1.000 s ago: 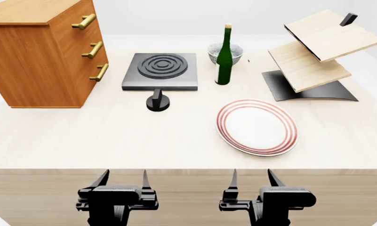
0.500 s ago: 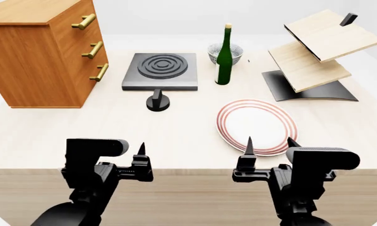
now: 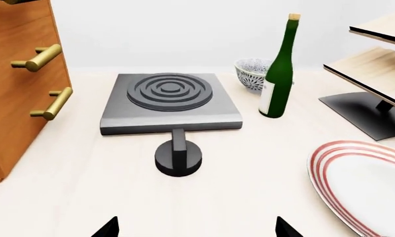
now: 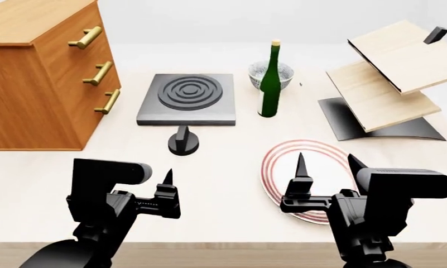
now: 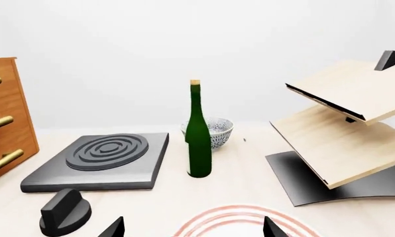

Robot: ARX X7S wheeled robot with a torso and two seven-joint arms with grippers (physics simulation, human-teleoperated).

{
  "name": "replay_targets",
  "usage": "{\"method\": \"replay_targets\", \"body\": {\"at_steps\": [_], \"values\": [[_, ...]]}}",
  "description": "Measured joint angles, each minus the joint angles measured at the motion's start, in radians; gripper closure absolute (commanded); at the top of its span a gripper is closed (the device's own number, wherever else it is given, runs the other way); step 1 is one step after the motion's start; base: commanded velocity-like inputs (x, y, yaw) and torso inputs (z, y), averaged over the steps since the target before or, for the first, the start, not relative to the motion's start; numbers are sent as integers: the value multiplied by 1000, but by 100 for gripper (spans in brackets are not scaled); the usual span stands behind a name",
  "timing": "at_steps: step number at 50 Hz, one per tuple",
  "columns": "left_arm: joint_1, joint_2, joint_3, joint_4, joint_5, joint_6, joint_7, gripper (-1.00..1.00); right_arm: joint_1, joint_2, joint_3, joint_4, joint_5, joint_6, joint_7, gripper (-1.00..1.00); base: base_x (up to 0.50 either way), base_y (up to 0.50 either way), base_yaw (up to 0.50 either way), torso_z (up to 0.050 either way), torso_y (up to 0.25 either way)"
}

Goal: Turn on the stove.

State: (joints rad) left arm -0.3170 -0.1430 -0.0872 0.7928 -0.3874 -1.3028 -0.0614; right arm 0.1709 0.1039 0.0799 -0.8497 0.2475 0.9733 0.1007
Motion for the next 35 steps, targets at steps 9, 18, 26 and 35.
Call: {"method": "replay_targets", "body": {"at_steps": [9,18,26,35], "values": [[-3,-5,-2,4,-11,-10,-4,-100,0,2,9,-13,23,9,4,-100,500,0,0,0,0],[0,-10,1,0,-18,-6,-8,-100,-4,7,10,-16,36,4,11,-100,500,0,0,0,0],[3,-14,5,-6,-20,4,-13,-100,-9,16,2,-14,36,-8,21,-100,352,0,0,0,2],[13,-31,31,-50,1,67,-18,-100,-16,26,-12,-5,30,-24,35,-100,0,0,0,0,0]]}}
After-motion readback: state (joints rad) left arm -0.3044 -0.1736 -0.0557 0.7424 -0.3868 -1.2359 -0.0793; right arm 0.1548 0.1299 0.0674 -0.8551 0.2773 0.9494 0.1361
